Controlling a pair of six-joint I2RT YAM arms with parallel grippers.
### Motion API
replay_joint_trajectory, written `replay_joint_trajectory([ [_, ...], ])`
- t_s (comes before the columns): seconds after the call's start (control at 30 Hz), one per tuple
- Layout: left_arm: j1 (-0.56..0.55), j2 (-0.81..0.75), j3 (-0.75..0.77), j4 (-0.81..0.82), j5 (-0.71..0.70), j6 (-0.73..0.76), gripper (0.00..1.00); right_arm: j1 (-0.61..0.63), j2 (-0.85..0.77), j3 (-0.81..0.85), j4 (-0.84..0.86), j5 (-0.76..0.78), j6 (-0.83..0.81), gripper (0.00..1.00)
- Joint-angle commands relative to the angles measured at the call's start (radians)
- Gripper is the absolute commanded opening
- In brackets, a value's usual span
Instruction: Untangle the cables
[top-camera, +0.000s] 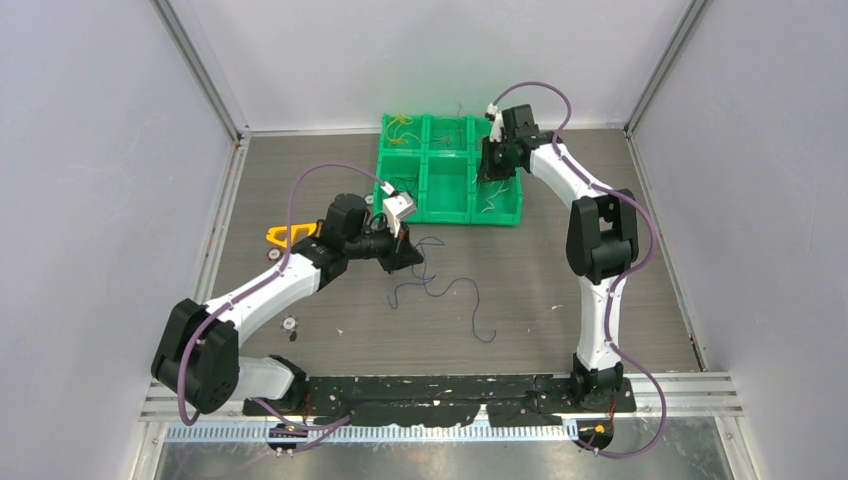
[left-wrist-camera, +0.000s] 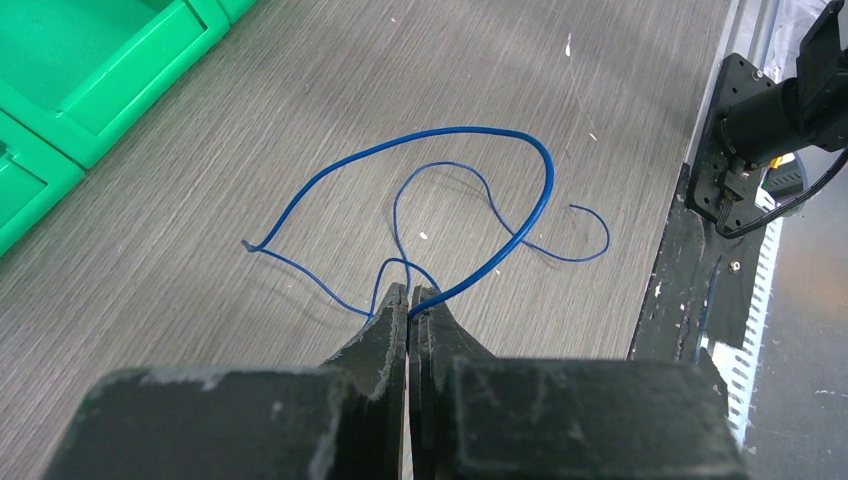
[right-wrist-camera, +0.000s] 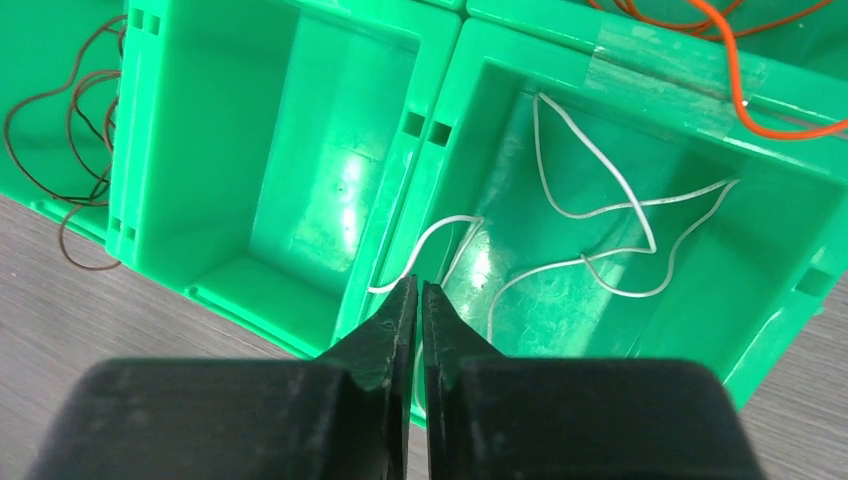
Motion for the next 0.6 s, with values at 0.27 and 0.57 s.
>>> replay_joint_trajectory([
  [0.27, 0.006, 0.011, 0.049, -0.003, 0.002, 0.011, 0.0, -0.044, -0.008, 0.025, -0.031, 0.067, -0.085, 0.06],
  [0.57, 0.007, 0.007, 0.054, -0.023, -0.002, 0.015, 0.0, -0.052, -0.065, -0.027, 0.073, -0.127, 0.04, 0.37],
])
